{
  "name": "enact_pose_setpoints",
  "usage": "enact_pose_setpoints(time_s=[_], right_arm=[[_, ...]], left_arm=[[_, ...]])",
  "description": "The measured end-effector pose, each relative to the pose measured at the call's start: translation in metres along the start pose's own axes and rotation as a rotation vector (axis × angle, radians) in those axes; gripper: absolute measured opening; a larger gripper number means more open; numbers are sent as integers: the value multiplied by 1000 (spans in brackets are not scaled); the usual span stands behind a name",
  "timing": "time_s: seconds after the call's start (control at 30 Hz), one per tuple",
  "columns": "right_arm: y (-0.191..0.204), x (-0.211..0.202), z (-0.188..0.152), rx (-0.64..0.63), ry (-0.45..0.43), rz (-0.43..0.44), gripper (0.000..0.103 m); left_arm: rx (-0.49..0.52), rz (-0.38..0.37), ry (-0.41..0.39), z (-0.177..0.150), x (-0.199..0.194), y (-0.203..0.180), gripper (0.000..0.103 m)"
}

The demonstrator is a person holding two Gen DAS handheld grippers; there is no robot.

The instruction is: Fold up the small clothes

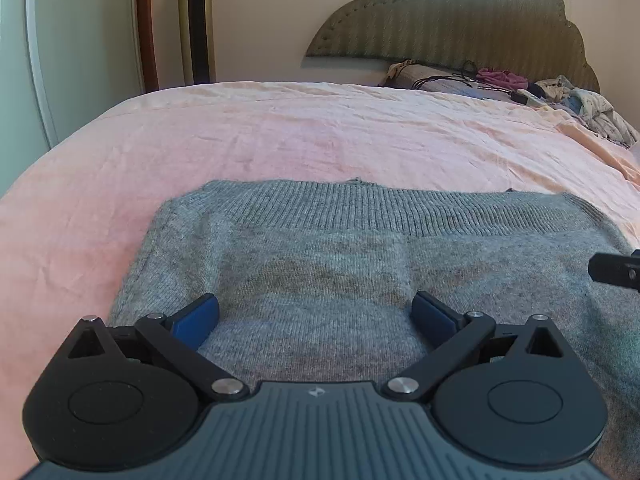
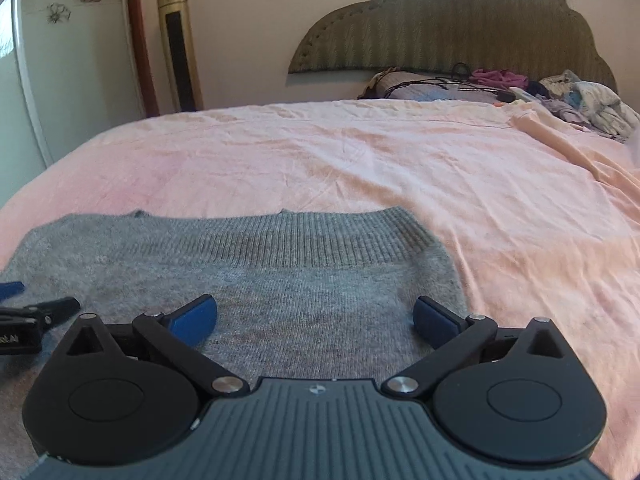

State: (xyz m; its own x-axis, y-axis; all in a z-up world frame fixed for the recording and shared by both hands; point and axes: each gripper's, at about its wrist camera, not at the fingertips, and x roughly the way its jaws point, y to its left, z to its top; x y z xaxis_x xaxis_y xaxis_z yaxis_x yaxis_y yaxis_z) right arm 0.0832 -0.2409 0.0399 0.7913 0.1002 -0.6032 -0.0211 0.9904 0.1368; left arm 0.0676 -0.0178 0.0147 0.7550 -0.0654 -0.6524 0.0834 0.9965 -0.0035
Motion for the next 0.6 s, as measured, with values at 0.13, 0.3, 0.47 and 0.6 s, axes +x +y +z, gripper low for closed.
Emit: enact_pose_setpoints(time_s=[0.13,0.3,0.47,0.6], right_arm=[[3,6,-20,-89,28,-10,103],[2,11,-16,-73,32,13,103],[2,8,-20,-68,23,16,103],[2,7,-21,-65,22,18,103]], left_arm=[[-3,-1,-2,-1,0,0,103],[-1,7,2,-1,-2,-1,103],[-53,-18,43,-3,-30,4,103],[-20,-24,-1,-28,-38,16,103]])
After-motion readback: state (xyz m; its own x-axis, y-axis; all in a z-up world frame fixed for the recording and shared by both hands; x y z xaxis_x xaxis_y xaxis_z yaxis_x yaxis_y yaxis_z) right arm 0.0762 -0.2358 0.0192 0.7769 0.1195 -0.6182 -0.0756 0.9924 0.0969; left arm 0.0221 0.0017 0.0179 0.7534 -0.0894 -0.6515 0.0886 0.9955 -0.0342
